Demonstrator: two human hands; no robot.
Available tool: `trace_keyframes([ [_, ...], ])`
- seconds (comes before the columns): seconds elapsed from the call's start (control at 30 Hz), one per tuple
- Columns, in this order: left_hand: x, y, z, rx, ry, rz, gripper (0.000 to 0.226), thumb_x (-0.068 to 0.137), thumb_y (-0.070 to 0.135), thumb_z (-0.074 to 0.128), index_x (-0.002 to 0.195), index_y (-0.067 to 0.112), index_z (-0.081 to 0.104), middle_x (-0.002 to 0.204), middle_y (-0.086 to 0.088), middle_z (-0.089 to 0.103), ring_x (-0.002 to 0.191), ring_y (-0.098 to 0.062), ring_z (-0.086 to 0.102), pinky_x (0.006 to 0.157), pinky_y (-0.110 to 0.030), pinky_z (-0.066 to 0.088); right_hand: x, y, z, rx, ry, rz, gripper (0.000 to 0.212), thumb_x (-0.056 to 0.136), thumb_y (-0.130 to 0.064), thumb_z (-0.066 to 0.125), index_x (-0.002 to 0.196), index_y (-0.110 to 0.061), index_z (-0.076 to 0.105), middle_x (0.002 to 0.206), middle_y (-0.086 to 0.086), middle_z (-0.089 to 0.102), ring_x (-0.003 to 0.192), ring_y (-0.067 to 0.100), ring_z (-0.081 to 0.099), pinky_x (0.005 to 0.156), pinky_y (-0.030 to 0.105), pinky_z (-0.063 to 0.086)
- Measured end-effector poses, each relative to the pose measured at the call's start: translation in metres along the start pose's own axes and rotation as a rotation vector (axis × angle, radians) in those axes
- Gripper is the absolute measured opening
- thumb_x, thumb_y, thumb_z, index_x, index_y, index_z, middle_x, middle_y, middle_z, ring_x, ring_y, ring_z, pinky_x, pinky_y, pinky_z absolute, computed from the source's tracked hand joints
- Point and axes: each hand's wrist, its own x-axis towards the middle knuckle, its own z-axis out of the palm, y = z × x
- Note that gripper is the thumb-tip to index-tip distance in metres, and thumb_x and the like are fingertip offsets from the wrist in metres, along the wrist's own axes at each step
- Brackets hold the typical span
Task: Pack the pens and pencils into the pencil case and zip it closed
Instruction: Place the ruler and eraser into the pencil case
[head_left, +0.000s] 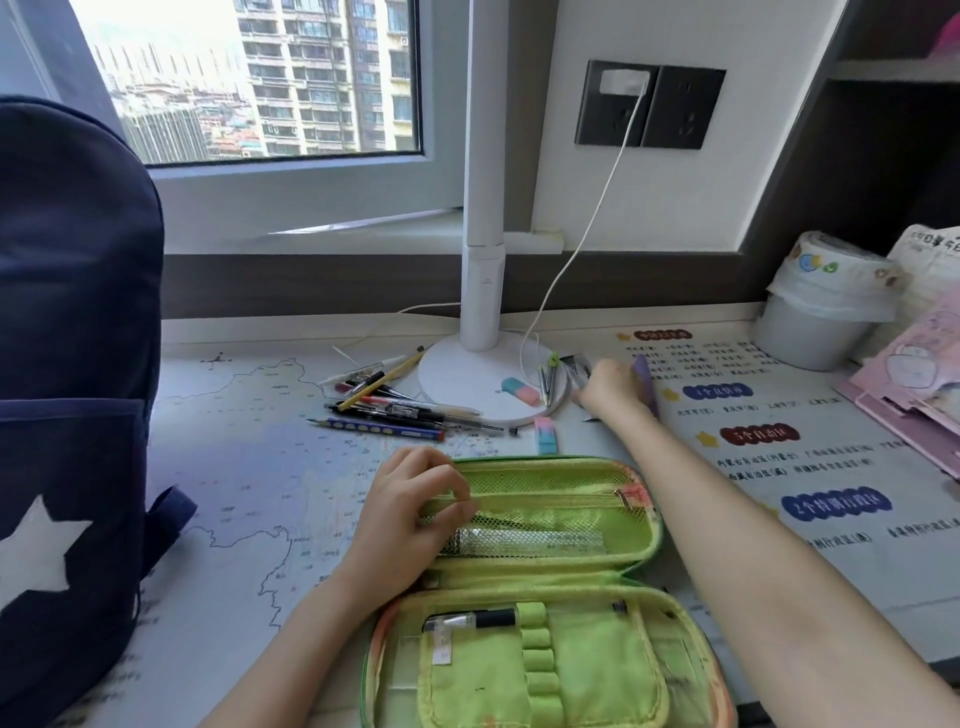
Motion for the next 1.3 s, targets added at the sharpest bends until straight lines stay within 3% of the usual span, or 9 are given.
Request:
trace_keyframes([
  [0.13,0.001,-0.001,0.0,0.004,-0.002,-0.001,0.016,0.077,0.045,0.06,0.074,0.03,0.056,0.082,0.011,0.056,0.087,-0.011,0.049,0.075,-0.029,0.042,0.003,-0.006,-0.003,0.11,-0.082,0.135,0.06,0.09,-0.025,0.049,0.143,-0.006,0.029,0.142,0.01,0.043,0.135,0.021,0.034,0.1,0.024,0.033],
  [0.33,0.003,-0.001,0.0,0.018,-0.01,0.009,0.014,0.077,0.044,0.06,0.074,0.031,0.056,0.082,0.011,0.056,0.086,-0.011,0.048,0.074,-0.028,0.04,0.001,0.0,-0.004,0.196,-0.118,0.152,0.068,0.081,-0.025,0.059,0.141,-0.005,0.033,0.14,0.012,0.044,0.128,0.021,0.043,0.105,0.028,0.037],
  [0.5,0.002,0.001,-0.002,0.023,-0.002,0.005,0.016,0.075,0.041,0.063,0.073,0.026,0.06,0.084,0.008,0.056,0.087,-0.01,0.047,0.075,-0.024,0.038,-0.019,0.009,-0.029,0.376,0.02,0.047,0.014,0.076,-0.015,0.068,0.075,-0.004,0.058,0.063,0.007,0.054,0.061,0.023,0.053,0.054,0.028,0.038],
  [0.63,0.002,0.005,-0.001,0.103,0.062,0.06,0.017,0.073,0.037,0.064,0.069,0.021,0.064,0.088,0.002,0.057,0.092,-0.012,0.044,0.08,-0.02,0.034,-0.073,0.015,-0.055,0.43,-0.236,-0.387,0.031,0.074,-0.017,0.072,0.064,0.01,0.06,0.053,0.01,0.044,0.043,0.013,0.031,0.04,0.02,0.026],
  [0.7,0.002,0.006,-0.001,0.134,0.099,0.088,0.016,0.072,0.035,0.065,0.068,0.02,0.064,0.089,0.0,0.057,0.094,-0.013,0.044,0.082,-0.024,0.034,-0.098,0.013,-0.057,0.225,-0.392,-0.561,0.028,0.073,-0.017,0.071,0.064,0.006,0.06,0.056,0.008,0.047,0.045,0.013,0.033,0.04,0.018,0.026],
  [0.83,-0.002,0.006,-0.001,0.177,0.109,0.107,0.013,0.073,0.034,0.065,0.069,0.022,0.063,0.093,-0.001,0.057,0.098,-0.015,0.043,0.084,-0.033,0.034,-0.121,0.001,-0.049,-0.158,-0.285,-0.792,0.011,0.076,-0.025,0.07,0.074,-0.014,0.072,0.072,-0.002,0.068,0.062,0.008,0.052,0.054,0.021,0.037],
  [1.0,-0.003,0.005,-0.002,0.159,0.033,0.088,0.012,0.077,0.036,0.062,0.073,0.025,0.06,0.099,0.002,0.06,0.101,-0.013,0.047,0.083,-0.035,0.038,-0.123,0.0,-0.057,0.088,-0.504,-0.712,0.013,0.076,-0.028,0.074,0.084,-0.018,0.075,0.072,-0.014,0.069,0.062,-0.003,0.059,0.058,0.011,0.044],
  [1.17,-0.003,0.004,-0.002,0.149,0.014,0.065,0.016,0.077,0.039,0.06,0.073,0.023,0.062,0.098,0.006,0.063,0.1,-0.013,0.05,0.085,-0.033,0.037,-0.122,0.017,-0.068,-0.038,-0.221,-0.645,0.015,0.075,-0.034,0.074,0.085,-0.023,0.075,0.081,-0.008,0.073,0.074,0.004,0.062,0.073,0.032,0.053],
  [1.3,-0.001,0.007,-0.006,0.124,-0.033,0.016,0.023,0.078,0.045,0.057,0.074,0.024,0.064,0.088,0.01,0.063,0.092,-0.012,0.052,0.083,-0.04,0.04,-0.144,0.036,-0.082,0.03,-0.127,-0.628,0.015,0.074,-0.038,0.075,0.084,-0.027,0.075,0.072,-0.012,0.07,0.063,-0.001,0.056,0.062,0.022,0.046],
])
